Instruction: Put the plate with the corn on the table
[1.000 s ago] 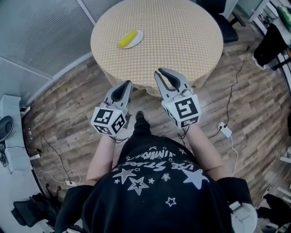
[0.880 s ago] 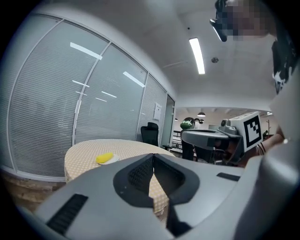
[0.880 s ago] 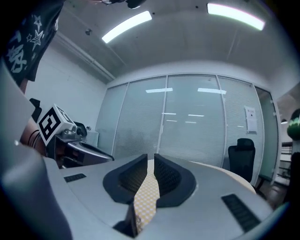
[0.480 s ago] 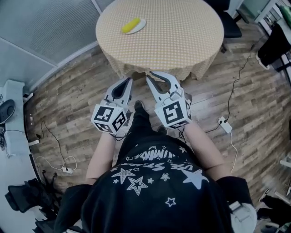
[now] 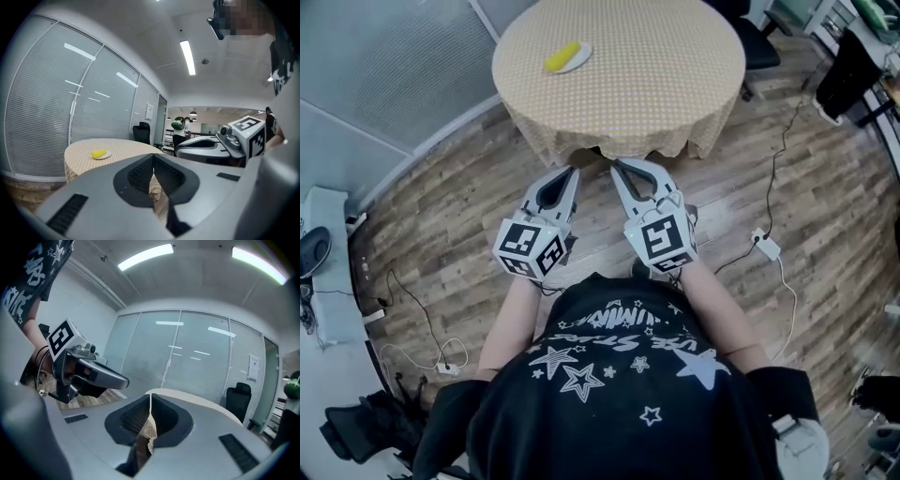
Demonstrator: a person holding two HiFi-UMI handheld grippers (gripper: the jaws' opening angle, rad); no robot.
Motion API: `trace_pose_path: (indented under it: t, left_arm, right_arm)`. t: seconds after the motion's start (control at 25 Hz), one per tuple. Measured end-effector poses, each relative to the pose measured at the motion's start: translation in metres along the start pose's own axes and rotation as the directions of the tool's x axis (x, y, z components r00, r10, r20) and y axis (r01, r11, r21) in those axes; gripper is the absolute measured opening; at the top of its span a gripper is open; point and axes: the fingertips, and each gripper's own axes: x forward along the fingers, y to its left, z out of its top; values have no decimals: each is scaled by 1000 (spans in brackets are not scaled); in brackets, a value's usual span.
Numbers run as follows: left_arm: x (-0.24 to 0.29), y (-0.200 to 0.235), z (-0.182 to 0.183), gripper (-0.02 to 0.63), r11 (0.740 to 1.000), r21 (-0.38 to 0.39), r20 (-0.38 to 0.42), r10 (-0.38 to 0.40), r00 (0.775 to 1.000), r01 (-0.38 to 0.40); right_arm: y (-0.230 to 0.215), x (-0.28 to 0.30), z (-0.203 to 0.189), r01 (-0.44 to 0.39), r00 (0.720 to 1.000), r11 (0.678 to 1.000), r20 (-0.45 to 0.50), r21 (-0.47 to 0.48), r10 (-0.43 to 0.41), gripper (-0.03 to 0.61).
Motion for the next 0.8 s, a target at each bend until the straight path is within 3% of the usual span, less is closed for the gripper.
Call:
trace_pose_path:
  t: [0.2,0.4,0.8]
  left_arm:
    - [-44,9,2,8,999,35,-3,-17,1000,17]
    - [-91,28,-13,8,1000,-5,-12,5,1000,-5]
    - [-171,34,-32,8,1000,16,-6,4,1000,-4]
  right_arm:
    - [29,-6,12,40,999,999,-24,34,-39,34]
    - [63,-11,17,62,997,995,-59,79,-57,34]
    - [119,-51,21,122,987,991,-111,55,-116,34]
